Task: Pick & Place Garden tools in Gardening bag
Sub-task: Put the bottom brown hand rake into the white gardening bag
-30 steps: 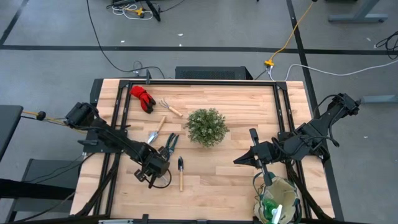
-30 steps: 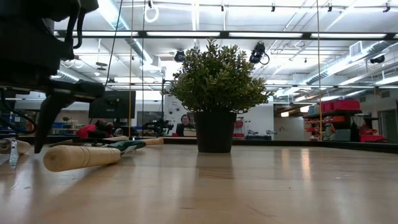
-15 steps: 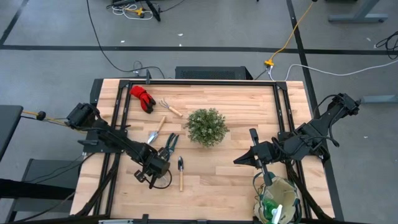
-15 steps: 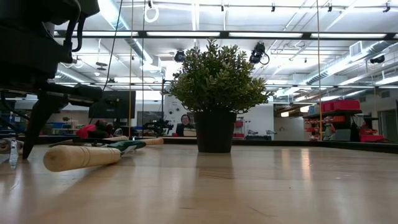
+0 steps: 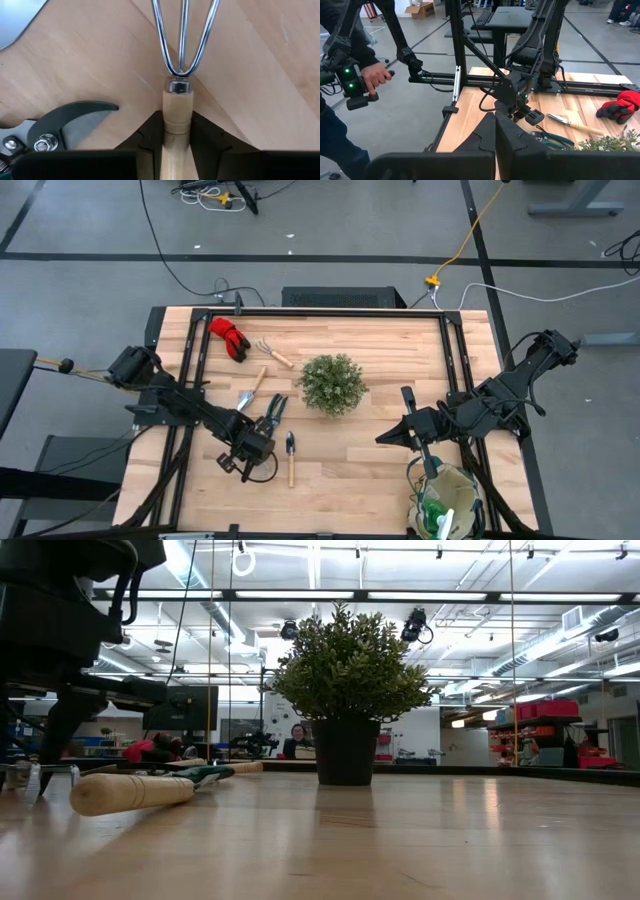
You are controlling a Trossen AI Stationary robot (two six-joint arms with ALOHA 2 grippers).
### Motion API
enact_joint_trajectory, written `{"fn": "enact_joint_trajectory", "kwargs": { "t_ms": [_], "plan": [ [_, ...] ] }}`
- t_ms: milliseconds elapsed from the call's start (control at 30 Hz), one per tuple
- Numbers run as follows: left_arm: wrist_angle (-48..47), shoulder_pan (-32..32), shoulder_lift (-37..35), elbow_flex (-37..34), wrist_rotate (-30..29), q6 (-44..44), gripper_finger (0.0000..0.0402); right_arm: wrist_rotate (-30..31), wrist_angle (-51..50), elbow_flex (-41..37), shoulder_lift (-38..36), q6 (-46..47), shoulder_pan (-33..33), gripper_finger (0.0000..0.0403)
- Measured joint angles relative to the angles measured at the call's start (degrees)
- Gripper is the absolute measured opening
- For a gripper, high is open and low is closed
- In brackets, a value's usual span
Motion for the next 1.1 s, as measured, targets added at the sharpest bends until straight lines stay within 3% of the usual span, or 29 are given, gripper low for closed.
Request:
{"fn": "enact_joint_trajectory", "kwargs": {
  "t_ms": [167, 600, 1100],
  "plan": [
    [-0.45, -0.01, 0.35, 1.61, 0.69, 1.78, 0.0095, 0.0, 0.0, 0.0, 0.0, -0.02, -0.01, 0.0],
    [-7.06, 0.16, 0.24, 8.45, 1.82, 1.7, 0.0078, -0.11, 0.0, 0.0, 0.0, -0.18, 0.0, 0.0],
    [-12.52, 1.38, 0.11, 24.16, -0.29, 1.68, 0.0078, 0.04, 0.0, 0.0, 0.0, -4.46, 0.0, 0.0]
  ]
}}
